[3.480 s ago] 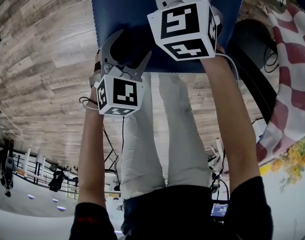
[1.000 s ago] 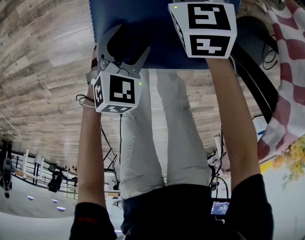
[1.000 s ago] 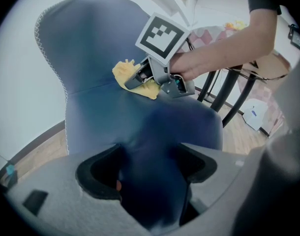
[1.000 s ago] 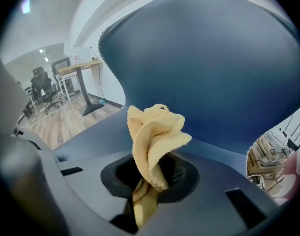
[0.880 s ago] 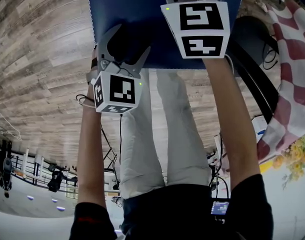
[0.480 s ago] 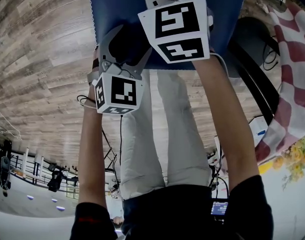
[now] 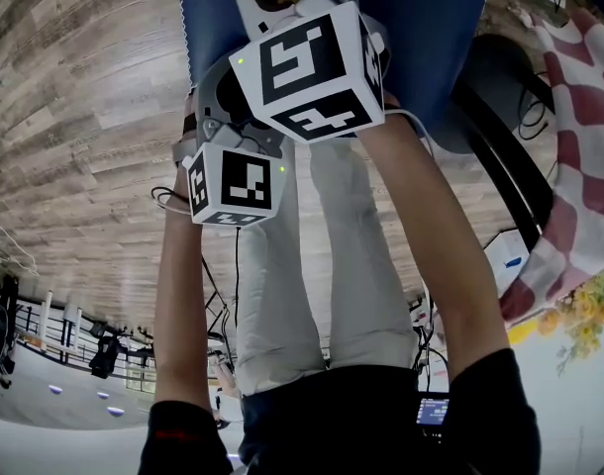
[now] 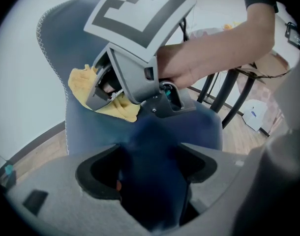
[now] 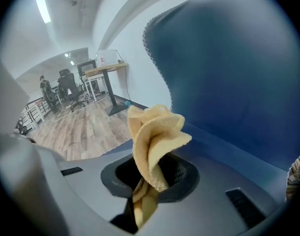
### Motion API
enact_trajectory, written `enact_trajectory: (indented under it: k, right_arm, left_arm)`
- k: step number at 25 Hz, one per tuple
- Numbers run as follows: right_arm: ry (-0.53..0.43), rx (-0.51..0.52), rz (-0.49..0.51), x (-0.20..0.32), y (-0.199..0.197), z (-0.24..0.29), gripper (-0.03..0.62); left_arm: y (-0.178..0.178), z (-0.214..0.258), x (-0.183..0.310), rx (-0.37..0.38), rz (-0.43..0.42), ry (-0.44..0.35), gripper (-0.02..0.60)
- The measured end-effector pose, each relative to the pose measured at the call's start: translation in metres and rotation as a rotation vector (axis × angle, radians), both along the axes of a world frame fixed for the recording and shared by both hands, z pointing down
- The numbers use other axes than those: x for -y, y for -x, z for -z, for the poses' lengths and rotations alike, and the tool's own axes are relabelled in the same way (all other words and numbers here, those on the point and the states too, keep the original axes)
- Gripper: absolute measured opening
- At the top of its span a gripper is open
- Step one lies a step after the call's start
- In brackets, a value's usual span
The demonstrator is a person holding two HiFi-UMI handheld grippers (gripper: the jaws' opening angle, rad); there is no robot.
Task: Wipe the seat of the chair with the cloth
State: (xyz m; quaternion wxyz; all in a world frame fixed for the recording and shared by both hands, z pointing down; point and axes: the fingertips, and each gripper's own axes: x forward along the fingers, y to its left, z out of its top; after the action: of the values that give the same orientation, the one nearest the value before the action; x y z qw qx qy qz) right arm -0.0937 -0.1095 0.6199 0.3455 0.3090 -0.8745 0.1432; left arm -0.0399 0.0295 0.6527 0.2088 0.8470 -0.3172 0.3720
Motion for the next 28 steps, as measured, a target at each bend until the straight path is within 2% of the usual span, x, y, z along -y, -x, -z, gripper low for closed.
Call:
enact_trajectory:
  k: [12, 22, 28]
  right_arm:
    - [-0.009, -0.012, 0.026, -0.002, 0.002, -0.001, 0.055]
    - [-0.07, -0.053, 0.066, -0.001, -0.003, -0.001, 0.055]
    - [-0.08, -0.077, 0.055, 0.002, -0.02, -0.003, 0.055]
  left_arm:
    - [0.0, 0.0, -0.001, 0.001, -0.001, 0.003, 0.348]
    - [0.001, 0.0, 0.0, 0.003, 0.001, 0.004, 0.348]
    - [0.0, 0.0, 0.0, 0.003, 0.002, 0.0, 0.348]
